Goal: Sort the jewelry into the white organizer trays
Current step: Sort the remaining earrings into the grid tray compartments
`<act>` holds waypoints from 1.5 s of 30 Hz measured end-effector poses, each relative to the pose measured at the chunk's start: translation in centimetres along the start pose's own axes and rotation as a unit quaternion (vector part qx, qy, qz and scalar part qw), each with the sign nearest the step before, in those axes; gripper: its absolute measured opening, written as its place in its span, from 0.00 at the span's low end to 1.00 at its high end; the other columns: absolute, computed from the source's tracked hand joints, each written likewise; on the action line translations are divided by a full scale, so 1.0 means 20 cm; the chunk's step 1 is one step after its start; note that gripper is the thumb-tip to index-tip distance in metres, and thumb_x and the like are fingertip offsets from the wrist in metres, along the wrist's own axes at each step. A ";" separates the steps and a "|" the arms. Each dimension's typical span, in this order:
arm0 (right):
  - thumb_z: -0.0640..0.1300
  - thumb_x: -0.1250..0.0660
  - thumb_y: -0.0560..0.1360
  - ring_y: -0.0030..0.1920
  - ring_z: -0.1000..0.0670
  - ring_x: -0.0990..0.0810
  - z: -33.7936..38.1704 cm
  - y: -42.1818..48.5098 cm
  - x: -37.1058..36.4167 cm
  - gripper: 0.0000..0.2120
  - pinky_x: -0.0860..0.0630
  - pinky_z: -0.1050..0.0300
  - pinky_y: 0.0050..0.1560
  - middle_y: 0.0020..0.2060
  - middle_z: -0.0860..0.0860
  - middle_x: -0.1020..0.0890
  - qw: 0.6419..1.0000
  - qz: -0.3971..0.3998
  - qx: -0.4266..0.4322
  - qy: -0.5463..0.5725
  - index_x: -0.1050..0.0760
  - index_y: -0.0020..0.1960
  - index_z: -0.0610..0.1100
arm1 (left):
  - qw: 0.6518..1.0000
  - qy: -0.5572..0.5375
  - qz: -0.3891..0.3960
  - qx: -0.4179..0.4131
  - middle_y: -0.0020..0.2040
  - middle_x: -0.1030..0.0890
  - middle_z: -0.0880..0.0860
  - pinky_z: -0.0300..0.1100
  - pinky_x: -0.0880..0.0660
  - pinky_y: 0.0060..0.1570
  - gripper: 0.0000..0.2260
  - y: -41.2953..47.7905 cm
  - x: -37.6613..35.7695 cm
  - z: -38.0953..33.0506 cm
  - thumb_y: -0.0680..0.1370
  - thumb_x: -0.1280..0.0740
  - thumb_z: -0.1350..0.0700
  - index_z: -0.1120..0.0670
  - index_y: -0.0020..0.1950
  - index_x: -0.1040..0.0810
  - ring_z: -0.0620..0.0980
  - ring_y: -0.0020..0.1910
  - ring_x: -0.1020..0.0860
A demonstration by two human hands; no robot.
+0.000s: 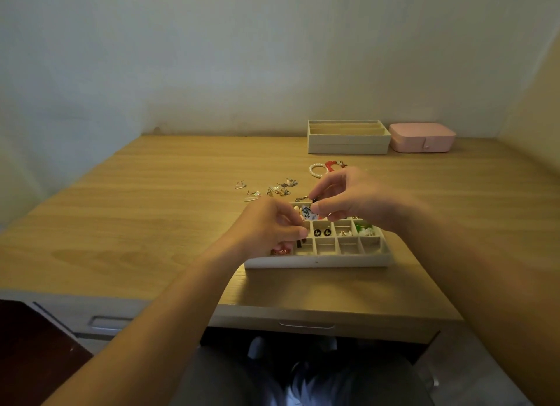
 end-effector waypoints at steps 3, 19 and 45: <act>0.37 0.22 0.71 0.40 0.53 0.15 0.00 0.00 -0.01 0.08 0.19 0.60 0.41 0.41 0.47 0.13 1.000 0.009 0.004 -0.025 0.16 0.50 0.43 | 0.996 0.088 0.026 -0.011 0.35 0.18 0.47 0.42 0.22 0.39 0.05 0.02 -0.03 0.01 0.75 0.25 0.56 0.50 0.41 0.18 0.43 0.32 0.21; 0.38 0.21 0.70 0.38 0.54 0.15 -0.05 0.00 -0.01 0.09 0.18 0.57 0.43 0.38 0.49 0.13 0.996 0.013 0.001 -0.091 0.16 0.49 0.45 | 0.969 0.235 0.050 -0.053 0.39 0.21 0.47 0.43 0.20 0.40 0.06 0.03 -0.07 -0.04 0.75 0.25 0.56 0.47 0.42 0.19 0.42 0.34 0.23; 0.43 0.20 0.67 0.36 0.55 0.19 0.01 0.05 -0.23 0.09 0.23 0.58 0.38 0.34 0.57 0.17 0.938 0.085 0.004 -0.337 0.19 0.37 0.54 | 0.967 0.252 0.017 -0.042 0.35 0.18 0.48 0.32 0.33 0.28 0.03 0.02 0.02 -0.02 0.73 0.26 0.54 0.47 0.45 0.12 0.45 0.33 0.25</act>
Point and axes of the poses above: each hand's wrist, its own y-axis towards the middle knuckle, its own x-axis out of the back of the hand, z = x × y, the point moved 7 cm from there along y, towards the middle knuckle
